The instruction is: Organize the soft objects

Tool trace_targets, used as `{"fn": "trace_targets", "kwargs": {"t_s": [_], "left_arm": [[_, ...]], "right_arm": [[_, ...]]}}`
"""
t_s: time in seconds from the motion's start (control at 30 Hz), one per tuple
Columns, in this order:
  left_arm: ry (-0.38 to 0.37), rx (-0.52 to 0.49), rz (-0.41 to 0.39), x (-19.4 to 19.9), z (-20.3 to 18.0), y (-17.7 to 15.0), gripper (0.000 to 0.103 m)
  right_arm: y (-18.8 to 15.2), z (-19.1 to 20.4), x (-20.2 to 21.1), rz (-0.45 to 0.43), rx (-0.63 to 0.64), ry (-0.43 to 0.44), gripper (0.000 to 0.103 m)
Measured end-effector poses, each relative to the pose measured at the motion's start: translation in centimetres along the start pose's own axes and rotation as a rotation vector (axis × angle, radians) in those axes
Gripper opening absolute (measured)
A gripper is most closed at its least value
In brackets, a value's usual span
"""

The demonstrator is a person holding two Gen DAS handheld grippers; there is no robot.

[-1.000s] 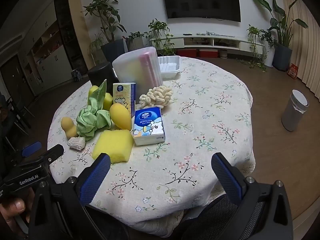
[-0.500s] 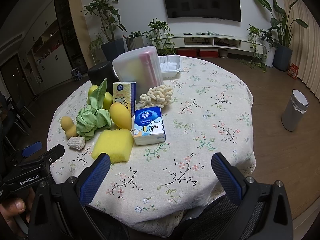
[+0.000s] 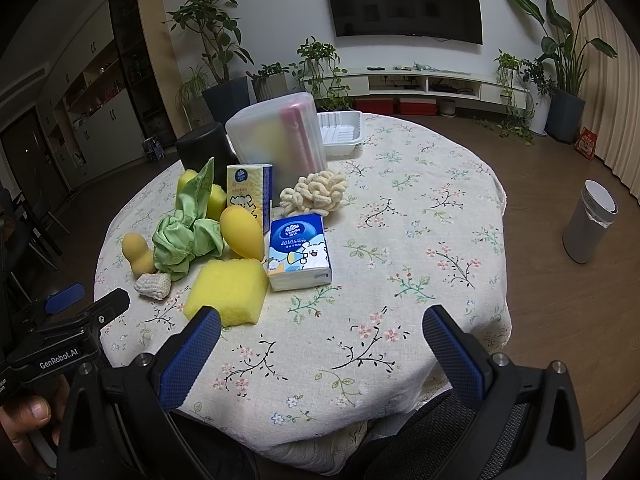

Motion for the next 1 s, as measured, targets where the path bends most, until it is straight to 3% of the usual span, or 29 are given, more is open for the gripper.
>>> {"fn": "trace_targets", "kwargs": {"t_s": [1.0], "left_arm": [[-0.003, 0.004, 0.004, -0.04, -0.07, -0.12, 0.102]], "right_arm": [[-0.11, 0.03, -0.09, 0.000, -0.001, 0.000, 0.103]]}}
Point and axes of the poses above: each gripper's, at about its wrist camera, not at the fingertips, and x roughly against the way its jaws point, z to its left, y to its top, the point moved 10 cm from there along -x, roughly the way its jaws point, and after that the axes turned 5 degrees about y, right-handed, at the moved point
